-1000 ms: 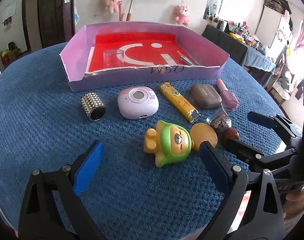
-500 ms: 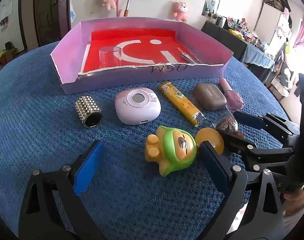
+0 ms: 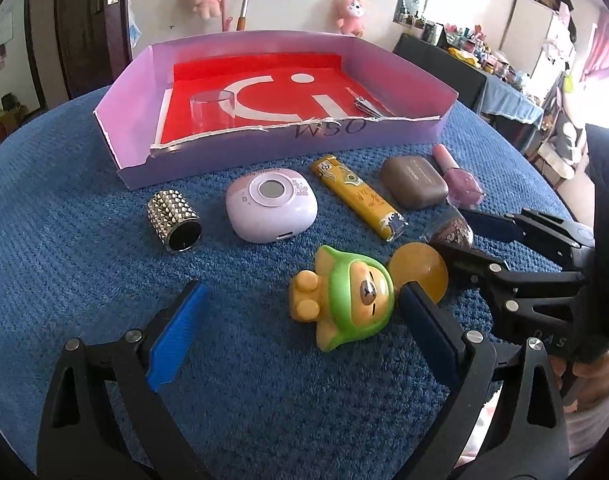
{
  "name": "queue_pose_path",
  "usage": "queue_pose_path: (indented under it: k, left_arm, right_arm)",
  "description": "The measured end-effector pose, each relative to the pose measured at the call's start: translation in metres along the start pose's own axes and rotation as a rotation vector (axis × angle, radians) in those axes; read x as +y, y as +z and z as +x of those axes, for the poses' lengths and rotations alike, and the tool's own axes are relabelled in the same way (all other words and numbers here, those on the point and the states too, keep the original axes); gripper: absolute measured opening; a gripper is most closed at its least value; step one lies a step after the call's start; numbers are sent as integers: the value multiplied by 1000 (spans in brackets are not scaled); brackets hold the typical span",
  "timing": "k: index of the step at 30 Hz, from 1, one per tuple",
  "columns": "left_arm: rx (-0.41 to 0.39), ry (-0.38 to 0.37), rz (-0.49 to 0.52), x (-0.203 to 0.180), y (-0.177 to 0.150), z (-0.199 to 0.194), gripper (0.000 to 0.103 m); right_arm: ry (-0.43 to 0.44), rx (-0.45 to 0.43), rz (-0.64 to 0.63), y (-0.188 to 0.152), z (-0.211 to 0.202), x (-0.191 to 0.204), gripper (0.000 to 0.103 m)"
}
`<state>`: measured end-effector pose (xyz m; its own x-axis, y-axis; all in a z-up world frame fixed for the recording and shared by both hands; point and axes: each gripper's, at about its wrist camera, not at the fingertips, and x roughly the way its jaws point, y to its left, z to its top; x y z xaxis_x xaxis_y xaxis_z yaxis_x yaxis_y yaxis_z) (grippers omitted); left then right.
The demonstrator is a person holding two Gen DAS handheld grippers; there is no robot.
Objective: Organize rigid objects
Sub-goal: 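Grasp the green toy figure with the left tool while the right tool grasps the glitter bottle, then carry the green toy and glitter bottle with both tools into the pink box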
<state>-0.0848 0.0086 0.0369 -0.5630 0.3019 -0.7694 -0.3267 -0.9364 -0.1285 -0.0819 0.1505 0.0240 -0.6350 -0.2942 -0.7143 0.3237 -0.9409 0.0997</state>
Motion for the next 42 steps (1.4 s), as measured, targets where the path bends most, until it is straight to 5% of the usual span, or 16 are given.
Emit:
queue_pose_path:
  k: [11, 14, 18, 42]
  left_arm:
    - [7, -2, 3, 0, -1, 2, 95]
    - [-6, -18, 14, -1, 1, 2, 84]
    - [-7, -94, 25, -3, 4, 0, 51]
    - [-48, -88, 39, -9, 11, -16, 48]
  right_arm:
    - [15, -4, 8, 0, 0, 0, 52]
    - [22, -4, 8, -1, 0, 0, 43]
    - [33, -10, 7, -2, -1, 2, 34]
    - [61, -64, 42, 8, -19, -6, 34]
